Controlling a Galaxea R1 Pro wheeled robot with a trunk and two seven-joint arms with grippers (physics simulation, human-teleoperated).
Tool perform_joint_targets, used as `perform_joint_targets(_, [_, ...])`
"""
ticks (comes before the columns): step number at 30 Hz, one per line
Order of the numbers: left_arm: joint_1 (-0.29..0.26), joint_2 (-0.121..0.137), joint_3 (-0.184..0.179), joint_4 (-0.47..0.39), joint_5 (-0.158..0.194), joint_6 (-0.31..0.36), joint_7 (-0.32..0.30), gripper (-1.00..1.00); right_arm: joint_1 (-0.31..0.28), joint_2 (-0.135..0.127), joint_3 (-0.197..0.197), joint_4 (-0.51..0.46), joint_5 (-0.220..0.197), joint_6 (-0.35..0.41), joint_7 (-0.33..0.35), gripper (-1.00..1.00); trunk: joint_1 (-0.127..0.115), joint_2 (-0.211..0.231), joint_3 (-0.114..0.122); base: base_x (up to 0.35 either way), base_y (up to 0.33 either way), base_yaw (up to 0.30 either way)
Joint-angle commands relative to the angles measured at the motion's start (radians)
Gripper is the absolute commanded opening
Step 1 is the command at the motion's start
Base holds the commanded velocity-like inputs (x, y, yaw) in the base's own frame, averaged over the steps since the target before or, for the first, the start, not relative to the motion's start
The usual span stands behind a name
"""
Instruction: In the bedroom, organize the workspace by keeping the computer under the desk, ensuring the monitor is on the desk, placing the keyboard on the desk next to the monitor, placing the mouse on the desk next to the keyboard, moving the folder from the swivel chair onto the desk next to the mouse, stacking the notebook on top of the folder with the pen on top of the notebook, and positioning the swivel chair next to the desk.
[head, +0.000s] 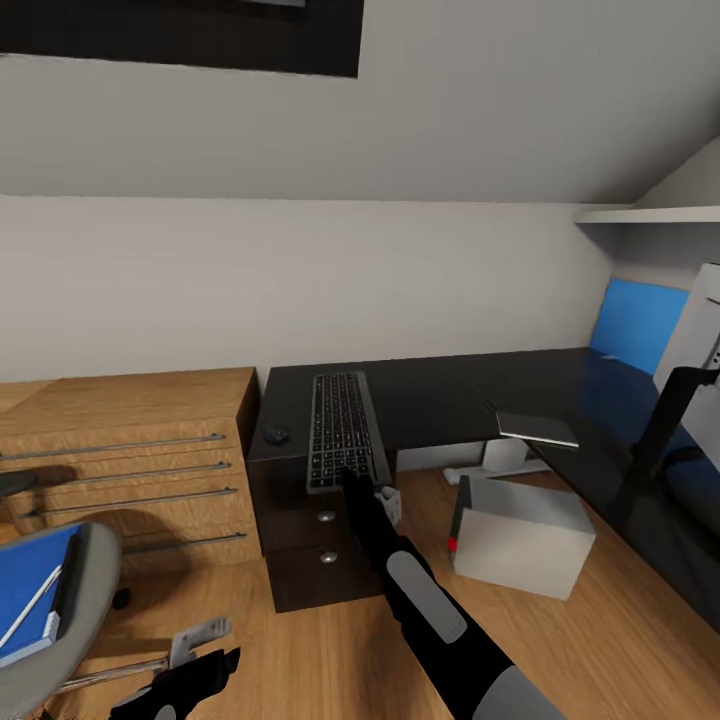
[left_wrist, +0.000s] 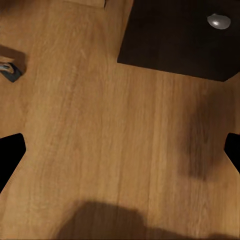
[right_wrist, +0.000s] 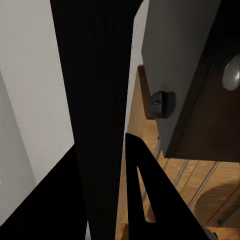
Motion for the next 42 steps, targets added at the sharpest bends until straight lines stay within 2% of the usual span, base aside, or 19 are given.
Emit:
perform_joint_targets(1, [-0.001, 0.001, -0.003, -0.001, 0.010, 0.001, 0.010, 1.00, -0.001, -0.001, 0.003, 0.001, -0.012, -0.007, 0.010, -1.00, 0.000, 0.000, -0.001, 0.000, 0.000, 0.051])
perform_joint_targets(15, [-0.001, 0.001, -0.001, 0.022, 0.012, -0.007, 0.009, 1.00, -0.001, -0.003, 0.000, 0.000, -0.013, -0.007, 0.019, -1.00, 0.000, 0.000, -0.001, 0.043, 0.034, 0.008])
perform_joint_targets(21, [-0.001, 0.029, -0.001, 0.023, 0.013, -0.007, 0.009, 1.00, -0.001, 0.000, 0.007, 0.002, -0.014, -0.007, 0.021, -1.00, 0.000, 0.000, -0.001, 0.238, 0.197, 0.000])
perform_joint_targets(30, [-0.001, 0.030, -0.002, 0.024, 0.014, -0.007, 0.009, 1.00, -0.001, -0.003, 0.005, 0.002, -0.014, -0.007, 0.019, -1.00, 0.000, 0.000, -0.001, 0.257, 0.097, 0.000])
perform_joint_targets(39, [-0.001, 0.030, -0.002, 0.027, 0.013, -0.007, 0.009, 1.00, 0.000, -0.007, 0.004, 0.004, -0.013, -0.007, 0.019, -1.00, 0.000, 0.000, -0.001, 0.078, -0.007, 0.000])
perform_joint_targets(42, [-0.001, 0.030, -0.001, 0.025, 0.012, -0.008, 0.009, 1.00, 0.000, -0.007, -0.003, 0.049, -0.011, -0.006, 0.017, -1.00, 0.000, 0.000, -0.001, 0.032, -0.001, 0.000])
